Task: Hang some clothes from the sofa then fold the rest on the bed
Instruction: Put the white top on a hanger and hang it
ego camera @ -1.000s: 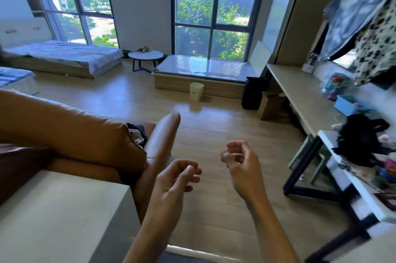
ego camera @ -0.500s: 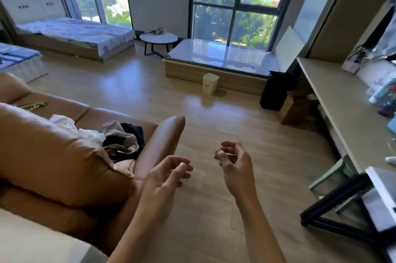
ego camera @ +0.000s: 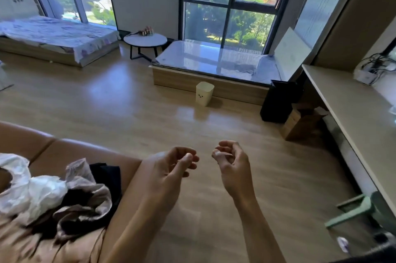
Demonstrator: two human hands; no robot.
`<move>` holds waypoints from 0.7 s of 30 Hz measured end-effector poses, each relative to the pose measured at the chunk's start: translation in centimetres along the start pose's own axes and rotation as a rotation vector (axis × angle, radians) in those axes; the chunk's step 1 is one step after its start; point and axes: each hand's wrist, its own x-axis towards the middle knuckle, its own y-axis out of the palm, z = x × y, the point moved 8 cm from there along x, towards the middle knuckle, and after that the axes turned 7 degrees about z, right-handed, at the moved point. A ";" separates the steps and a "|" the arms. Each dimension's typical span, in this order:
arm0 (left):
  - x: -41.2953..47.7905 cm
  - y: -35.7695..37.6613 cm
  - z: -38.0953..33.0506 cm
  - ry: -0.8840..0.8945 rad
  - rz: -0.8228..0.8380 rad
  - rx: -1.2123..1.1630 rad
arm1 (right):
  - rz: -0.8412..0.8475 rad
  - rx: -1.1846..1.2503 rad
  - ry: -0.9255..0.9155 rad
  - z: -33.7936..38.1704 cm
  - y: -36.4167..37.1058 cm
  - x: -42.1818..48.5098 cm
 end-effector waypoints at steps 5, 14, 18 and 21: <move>11.9 1.1 0.1 -0.017 0.026 -0.012 | -0.026 0.025 0.019 -1.0 -0.6 11.2; 31.7 4.7 3.1 -0.048 -0.032 0.074 | 0.079 0.031 -0.011 -4.4 -0.2 33.5; 40.4 4.7 2.3 -0.053 -0.155 0.074 | 0.218 -0.016 -0.040 -3.5 0.6 43.5; 44.7 3.4 1.5 -0.065 -0.237 0.069 | 0.269 -0.015 -0.040 -2.8 2.0 49.8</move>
